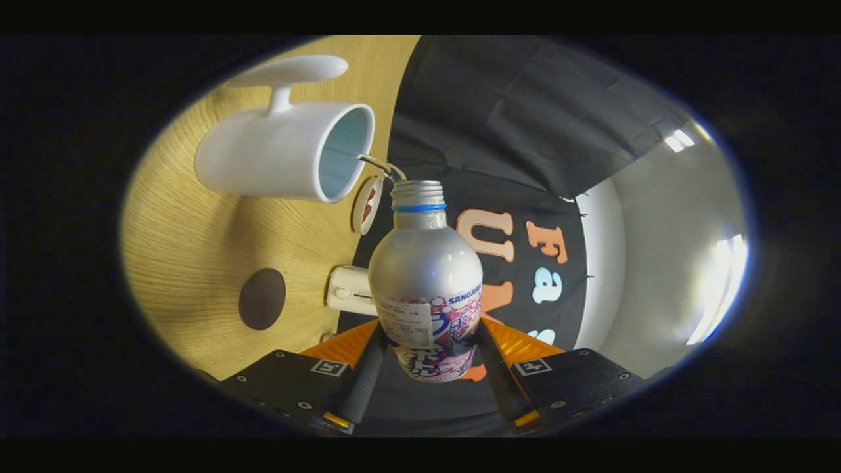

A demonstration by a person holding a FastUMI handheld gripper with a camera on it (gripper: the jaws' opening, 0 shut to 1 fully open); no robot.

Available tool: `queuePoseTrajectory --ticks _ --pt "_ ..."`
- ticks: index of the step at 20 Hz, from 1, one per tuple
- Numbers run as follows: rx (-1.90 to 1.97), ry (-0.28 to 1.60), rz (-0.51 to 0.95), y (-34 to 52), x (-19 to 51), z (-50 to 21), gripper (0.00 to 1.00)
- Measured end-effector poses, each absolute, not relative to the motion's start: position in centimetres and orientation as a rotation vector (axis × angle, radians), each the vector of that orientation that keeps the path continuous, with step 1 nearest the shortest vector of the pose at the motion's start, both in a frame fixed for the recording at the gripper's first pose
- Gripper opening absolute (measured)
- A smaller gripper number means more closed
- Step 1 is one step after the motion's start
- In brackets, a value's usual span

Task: Take the bottle from table, then pour the juice into the cup, finally place the bottle on the coaster

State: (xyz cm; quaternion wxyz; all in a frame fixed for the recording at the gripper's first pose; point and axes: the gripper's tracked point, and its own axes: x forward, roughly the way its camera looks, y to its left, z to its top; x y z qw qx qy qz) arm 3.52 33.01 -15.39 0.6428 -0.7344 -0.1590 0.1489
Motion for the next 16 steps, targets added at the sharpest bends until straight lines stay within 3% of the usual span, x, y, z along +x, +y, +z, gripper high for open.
queuePoseTrajectory --ticks 16 --pt "-1.750 -0.412 0.345 33.7 3.2 -14.1 0.76"
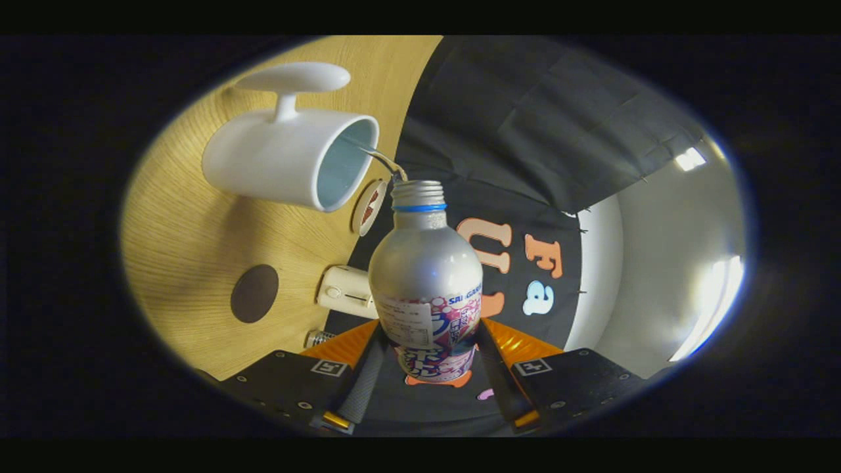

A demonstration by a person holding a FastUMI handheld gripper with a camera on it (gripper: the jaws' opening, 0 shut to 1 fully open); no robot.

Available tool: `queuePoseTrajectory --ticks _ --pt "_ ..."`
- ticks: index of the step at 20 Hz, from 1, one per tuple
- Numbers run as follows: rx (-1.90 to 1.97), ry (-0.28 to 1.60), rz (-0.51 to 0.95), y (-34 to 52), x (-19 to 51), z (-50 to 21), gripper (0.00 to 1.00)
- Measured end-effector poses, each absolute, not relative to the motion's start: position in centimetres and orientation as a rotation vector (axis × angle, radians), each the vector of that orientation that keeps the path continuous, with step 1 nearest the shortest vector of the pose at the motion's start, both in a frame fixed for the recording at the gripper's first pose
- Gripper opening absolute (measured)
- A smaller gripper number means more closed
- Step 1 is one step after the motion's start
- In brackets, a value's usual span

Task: Take the bottle from table, then pour the juice into the cup, finally place the bottle on the coaster

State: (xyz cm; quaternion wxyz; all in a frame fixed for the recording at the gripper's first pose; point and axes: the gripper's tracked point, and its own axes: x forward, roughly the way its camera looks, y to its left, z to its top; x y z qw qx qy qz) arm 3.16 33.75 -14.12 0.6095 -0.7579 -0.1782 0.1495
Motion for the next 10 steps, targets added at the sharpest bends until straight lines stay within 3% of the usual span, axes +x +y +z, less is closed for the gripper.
queuePoseTrajectory --ticks 10 --pt "-1.787 -0.432 0.327 33.51 3.82 -13.06 0.76"
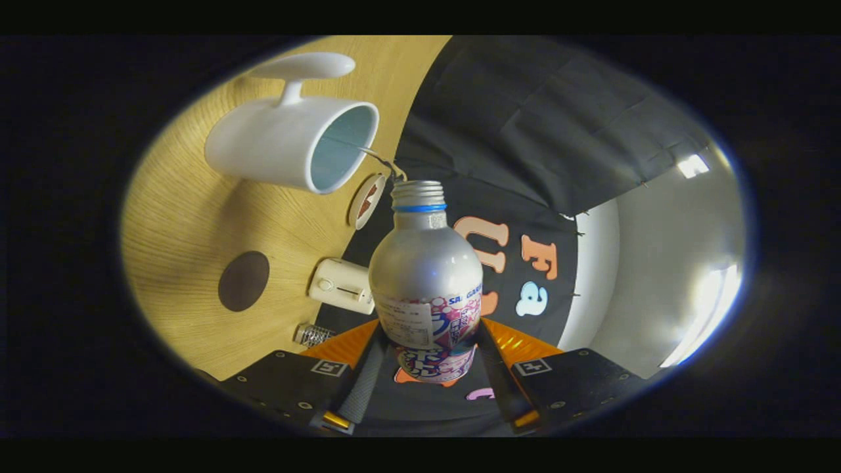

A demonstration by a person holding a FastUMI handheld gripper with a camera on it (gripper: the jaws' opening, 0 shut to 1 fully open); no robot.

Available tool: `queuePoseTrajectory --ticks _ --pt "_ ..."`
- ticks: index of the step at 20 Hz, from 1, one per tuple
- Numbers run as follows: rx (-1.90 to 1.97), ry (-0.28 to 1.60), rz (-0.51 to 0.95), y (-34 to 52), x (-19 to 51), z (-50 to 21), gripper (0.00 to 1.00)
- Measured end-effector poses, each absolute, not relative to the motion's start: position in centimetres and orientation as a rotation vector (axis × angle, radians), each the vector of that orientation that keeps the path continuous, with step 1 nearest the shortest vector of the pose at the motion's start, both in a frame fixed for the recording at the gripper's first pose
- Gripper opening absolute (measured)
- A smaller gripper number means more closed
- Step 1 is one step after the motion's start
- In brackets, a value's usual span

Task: Take the bottle from table, then pour the juice into the cup, finally place the bottle on the coaster

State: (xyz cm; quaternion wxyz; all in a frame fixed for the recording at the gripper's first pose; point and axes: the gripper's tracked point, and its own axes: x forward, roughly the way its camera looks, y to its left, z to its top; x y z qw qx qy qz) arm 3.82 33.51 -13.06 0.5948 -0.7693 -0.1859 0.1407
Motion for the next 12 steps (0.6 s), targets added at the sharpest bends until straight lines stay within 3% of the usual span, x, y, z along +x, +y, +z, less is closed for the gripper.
queuePoseTrajectory --ticks 12 --pt "-1.827 -0.467 0.324 33.8 4.0 -12.0 0.76"
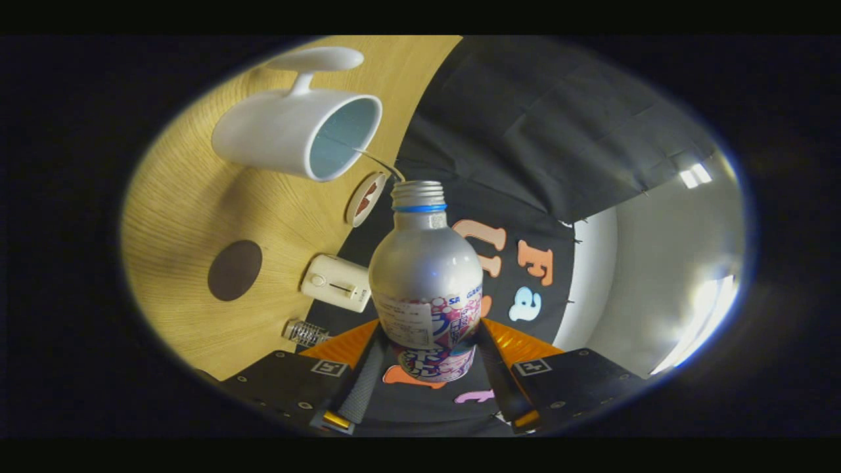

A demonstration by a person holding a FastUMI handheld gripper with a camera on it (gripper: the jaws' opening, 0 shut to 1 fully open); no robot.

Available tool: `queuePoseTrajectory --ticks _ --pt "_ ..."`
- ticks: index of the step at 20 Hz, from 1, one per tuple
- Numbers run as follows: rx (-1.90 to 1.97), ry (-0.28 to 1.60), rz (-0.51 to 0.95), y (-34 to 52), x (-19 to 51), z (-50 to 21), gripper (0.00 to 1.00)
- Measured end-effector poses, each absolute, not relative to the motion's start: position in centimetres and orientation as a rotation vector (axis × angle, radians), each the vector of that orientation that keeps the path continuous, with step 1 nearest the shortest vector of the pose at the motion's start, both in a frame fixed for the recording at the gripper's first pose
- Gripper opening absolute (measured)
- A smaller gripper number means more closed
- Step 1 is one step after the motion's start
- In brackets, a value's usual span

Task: Take the bottle from table, then pour the juice into the cup, finally place the bottle on the coaster

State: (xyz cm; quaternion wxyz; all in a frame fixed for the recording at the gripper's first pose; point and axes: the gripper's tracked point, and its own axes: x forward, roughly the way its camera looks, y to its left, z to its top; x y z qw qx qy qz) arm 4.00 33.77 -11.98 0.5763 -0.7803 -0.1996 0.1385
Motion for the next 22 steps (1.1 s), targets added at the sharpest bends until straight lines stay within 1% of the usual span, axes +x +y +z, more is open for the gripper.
queuePoseTrajectory --ticks 14,22 --pt "-1.853 -0.516 0.313 34.3 4.1 -11.0 0.76" --pt "-1.854 -0.535 0.344 35.2 3.3 -11.6 0.76"
